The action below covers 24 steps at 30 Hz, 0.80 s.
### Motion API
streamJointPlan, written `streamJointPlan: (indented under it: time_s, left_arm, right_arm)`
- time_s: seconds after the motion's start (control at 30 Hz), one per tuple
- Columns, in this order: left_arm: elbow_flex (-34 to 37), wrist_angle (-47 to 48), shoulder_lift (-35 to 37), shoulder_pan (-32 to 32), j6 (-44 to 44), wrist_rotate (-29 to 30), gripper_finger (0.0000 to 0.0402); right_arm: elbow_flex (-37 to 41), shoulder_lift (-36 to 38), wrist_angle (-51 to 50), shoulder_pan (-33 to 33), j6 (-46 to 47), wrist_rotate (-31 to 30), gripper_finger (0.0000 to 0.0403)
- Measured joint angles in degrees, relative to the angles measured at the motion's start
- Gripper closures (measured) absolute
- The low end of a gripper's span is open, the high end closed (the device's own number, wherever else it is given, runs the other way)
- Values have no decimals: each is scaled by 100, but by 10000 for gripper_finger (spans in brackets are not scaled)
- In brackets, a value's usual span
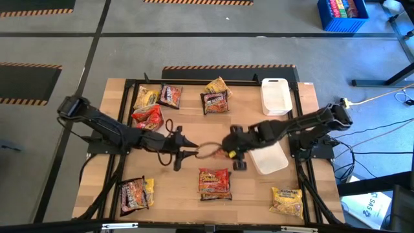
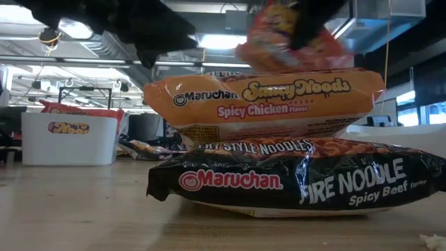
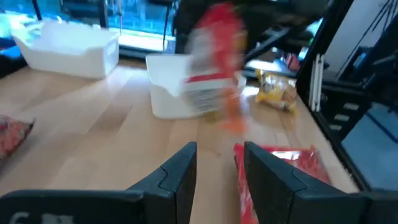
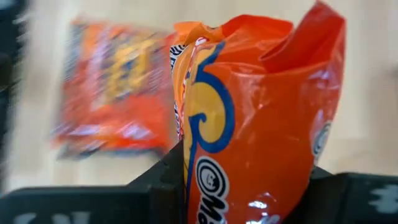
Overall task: Sort Maruchan noodles
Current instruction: Put the right orange noodle into the left white bin
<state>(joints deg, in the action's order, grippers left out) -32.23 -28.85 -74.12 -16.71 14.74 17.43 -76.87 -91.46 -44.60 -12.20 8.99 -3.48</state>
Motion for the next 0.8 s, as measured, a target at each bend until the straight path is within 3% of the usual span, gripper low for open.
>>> streamJointPlan:
  time_s: [0.2, 0.4, 0.6, 0.8]
  left_arm:
    - [-2, -14, 401, 163, -419, 600, 266]
    - [-3, 29, 364, 453, -757, 784, 224]
    - [0, 272, 156, 765, -591, 628, 187]
    - [-57, 262, -193, 1229, -676, -120, 166]
  right_arm:
    - [-3, -44, 532, 663, -328, -131, 288]
    - [-3, -461, 919, 1109, -835, 205, 288]
    - [3, -949, 983, 1324, -1123, -58, 288]
    - [1, -1196, 1132, 1291, -1377, -128, 288]
